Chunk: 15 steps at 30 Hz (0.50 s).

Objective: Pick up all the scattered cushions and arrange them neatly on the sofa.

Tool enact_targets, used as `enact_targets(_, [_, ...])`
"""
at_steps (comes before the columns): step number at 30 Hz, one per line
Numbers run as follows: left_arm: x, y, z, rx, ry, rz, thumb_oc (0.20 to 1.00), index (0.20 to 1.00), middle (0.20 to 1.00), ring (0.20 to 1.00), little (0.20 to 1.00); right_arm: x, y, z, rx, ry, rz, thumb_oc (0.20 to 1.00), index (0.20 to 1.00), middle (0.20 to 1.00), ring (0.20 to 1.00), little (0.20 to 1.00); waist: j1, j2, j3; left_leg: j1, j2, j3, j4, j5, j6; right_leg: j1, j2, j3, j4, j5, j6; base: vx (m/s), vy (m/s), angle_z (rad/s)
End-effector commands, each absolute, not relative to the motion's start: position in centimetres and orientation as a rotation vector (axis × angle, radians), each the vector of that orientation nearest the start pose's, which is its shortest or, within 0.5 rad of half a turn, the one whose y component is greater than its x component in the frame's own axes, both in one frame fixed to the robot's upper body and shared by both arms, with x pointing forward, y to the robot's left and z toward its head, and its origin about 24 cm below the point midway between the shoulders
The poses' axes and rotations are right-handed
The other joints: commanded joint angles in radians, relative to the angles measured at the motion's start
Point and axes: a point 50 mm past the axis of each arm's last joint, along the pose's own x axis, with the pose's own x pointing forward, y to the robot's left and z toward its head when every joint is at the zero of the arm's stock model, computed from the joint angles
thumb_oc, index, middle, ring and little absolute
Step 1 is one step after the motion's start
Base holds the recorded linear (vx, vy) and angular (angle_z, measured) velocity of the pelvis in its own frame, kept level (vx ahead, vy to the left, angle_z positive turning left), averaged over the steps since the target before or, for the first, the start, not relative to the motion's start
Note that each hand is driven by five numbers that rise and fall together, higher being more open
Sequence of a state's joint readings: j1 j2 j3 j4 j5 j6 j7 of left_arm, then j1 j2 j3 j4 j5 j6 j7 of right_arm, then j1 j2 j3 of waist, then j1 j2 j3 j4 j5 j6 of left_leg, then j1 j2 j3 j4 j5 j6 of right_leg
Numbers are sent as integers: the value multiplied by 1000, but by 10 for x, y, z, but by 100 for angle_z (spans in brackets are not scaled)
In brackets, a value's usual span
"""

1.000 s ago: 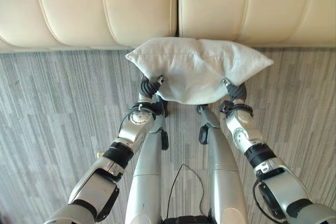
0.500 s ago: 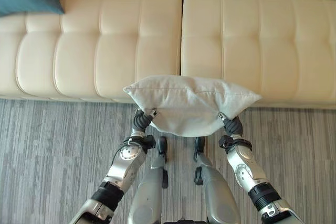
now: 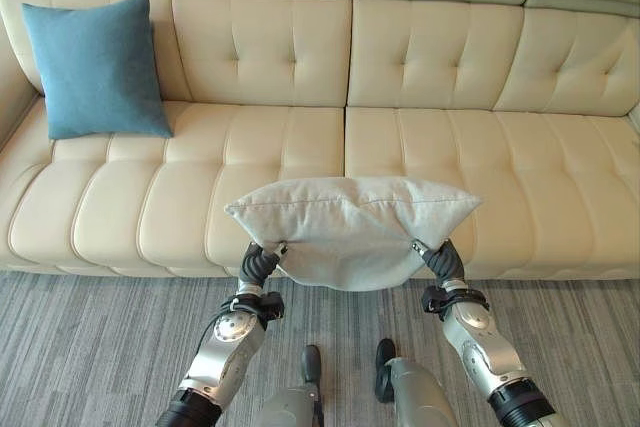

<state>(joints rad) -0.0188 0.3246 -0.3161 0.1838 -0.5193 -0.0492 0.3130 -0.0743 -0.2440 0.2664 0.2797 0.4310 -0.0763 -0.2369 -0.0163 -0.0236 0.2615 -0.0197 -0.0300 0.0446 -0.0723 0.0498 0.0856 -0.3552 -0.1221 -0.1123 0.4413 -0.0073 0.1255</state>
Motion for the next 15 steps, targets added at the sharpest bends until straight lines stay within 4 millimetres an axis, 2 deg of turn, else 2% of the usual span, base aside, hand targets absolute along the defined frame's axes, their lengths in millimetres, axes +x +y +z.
enact_targets(1, [262, 153, 31, -135, 69, 25, 200, 200, 200, 200, 200, 277, -134, 28, 173, 53, 27, 200, 200, 200, 200, 200, 31, -22, -29, 110, -25, 14, -14, -134, -38, 72, 77, -94, -348, 50, 27, 271, -154, -8])
enact_targets(3, [263, 157, 29, -120, 77, 51, 200, 200, 200, 200, 200, 277, -138, 26, 143, 64, 12, 200, 200, 200, 200, 200, 29, -31, -35, 137, -23, 22, 0, -162, -45, 82, 88, -129, -417, 62, 32, 329, -142, -2])
enact_targets(4, [263, 156, 26, -123, 87, 45, 200, 200, 200, 200, 200, 273, -142, 21, 143, 81, 4, 200, 200, 200, 200, 200, 27, -28, -41, 146, -17, 3, 22, -177, -55, 112, 85, -120, -414, 34, 15, 356, -129, 21])
enact_targets(5, [262, 155, 25, -128, 91, 43, 200, 200, 200, 200, 200, 272, -142, 20, 147, 88, 7, 200, 200, 200, 200, 200, 26, -29, -47, 153, -13, 15, 25, -184, -57, 117, 84, -129, -403, 42, 4, 404, -145, 48])
enact_targets(7, [262, 150, 21, -160, 109, 45, 200, 200, 200, 200, 200, 269, -149, 14, 143, 111, -15, 200, 200, 200, 200, 200, 11, -20, -71, 147, 2, 10, 100, -195, -83, 159, 89, -136, -402, 12, -27, 416, -163, 45])
enact_targets(9, [260, 147, 18, -181, 121, 40, 200, 200, 200, 200, 200, 266, -155, 11, 158, 119, -37, 200, 200, 200, 200, 200, 3, -16, -69, 106, 9, 24, 251, -161, -123, 211, 98, -135, -416, -7, -52, 317, -157, 40])
enact_targets(12, [259, 144, 18, -209, 122, 42, 200, 200, 200, 200, 200, 264, -159, 10, 162, 123, -49, 200, 200, 200, 200, 200, 14, -15, -46, -3, 13, 12, 474, -94, -160, 264, 101, -144, -438, -30, -81, 194, -128, 26])
enact_targets(13, [259, 143, 18, -209, 122, 42, 200, 200, 200, 200, 200, 264, -159, 10, 162, 123, -49, 200, 200, 200, 200, 200, 13, -14, -47, -7, 14, 11, 479, -96, -161, 264, 102, -145, -439, -30, -81, 148, -105, 6])
enact_targets(14, [259, 143, 16, -218, 130, 50, 200, 200, 200, 200, 200, 265, -159, 10, 166, 124, -55, 200, 200, 200, 200, 200, 17, -24, -37, -61, 27, 20, 499, -90, -154, 289, 100, -141, -458, -41, -91, 131, -97, 5])
enact_targets(15, [260, 144, 16, -215, 133, 54, 200, 200, 200, 200, 200, 265, -158, 10, 176, 124, -58, 200, 200, 200, 200, 200, 19, -33, -36, -88, 29, 20, 470, -111, -142, 299, 93, -139, -465, -44, -90, 135, -96, 4])
